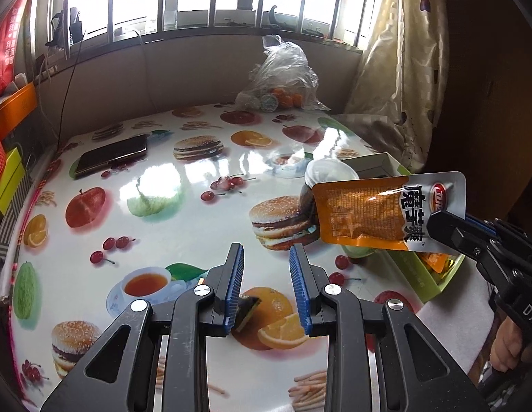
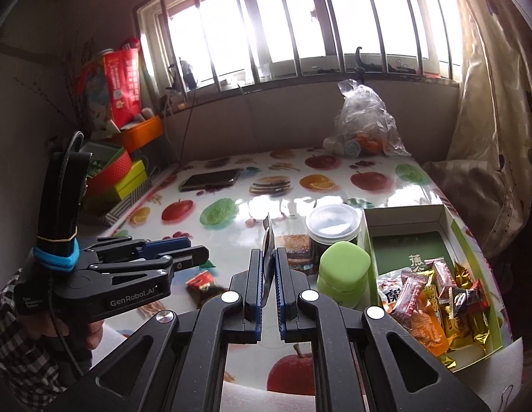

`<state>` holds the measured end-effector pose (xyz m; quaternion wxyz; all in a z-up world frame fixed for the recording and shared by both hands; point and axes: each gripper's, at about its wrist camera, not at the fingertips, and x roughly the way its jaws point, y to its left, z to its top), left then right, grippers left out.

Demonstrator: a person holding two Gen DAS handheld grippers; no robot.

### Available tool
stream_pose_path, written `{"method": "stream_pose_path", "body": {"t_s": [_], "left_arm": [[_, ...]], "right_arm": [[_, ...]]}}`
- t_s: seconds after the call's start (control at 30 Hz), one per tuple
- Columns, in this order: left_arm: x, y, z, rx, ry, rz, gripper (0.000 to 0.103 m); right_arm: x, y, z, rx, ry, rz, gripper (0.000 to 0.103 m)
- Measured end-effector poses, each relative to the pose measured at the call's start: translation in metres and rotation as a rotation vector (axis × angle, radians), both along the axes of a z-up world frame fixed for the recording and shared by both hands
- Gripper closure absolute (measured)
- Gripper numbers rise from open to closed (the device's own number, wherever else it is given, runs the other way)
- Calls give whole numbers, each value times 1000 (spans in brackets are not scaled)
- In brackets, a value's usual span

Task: Organize snacks

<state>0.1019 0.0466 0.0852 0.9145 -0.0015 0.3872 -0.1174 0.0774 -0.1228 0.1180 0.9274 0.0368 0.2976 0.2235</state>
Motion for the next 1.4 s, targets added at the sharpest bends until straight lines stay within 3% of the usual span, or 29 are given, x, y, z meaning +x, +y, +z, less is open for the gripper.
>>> {"method": "stream_pose_path", "body": {"t_s": [0.27,0.33,0.47,0.7,0.83,1.07,1.3,1.4], "left_arm": [[3,-6,-2,1,8,-21,74],[7,4,-11,35,26,12,74],[14,28,-34,100,86,58,57],[19,39,-59,93,135,27,51],[20,40,-67,22,170,27,51],[24,29,-74,39,191,23,47],[26,28,-77,20,190,60,47],[26,24,-75,27,179,68,58]], "right_arm": [[-6,-20,5,18,-10,-42,96],[-7,-21,4,21,-10,-40,96],[-10,-22,4,24,-13,-35,96],[-5,-13,2,17,-3,-30,96],[-1,-9,1,14,3,-28,96],[1,-4,-3,11,15,-15,96],[2,-4,-5,12,18,-15,96],[3,-4,-6,17,23,-14,96]]}}
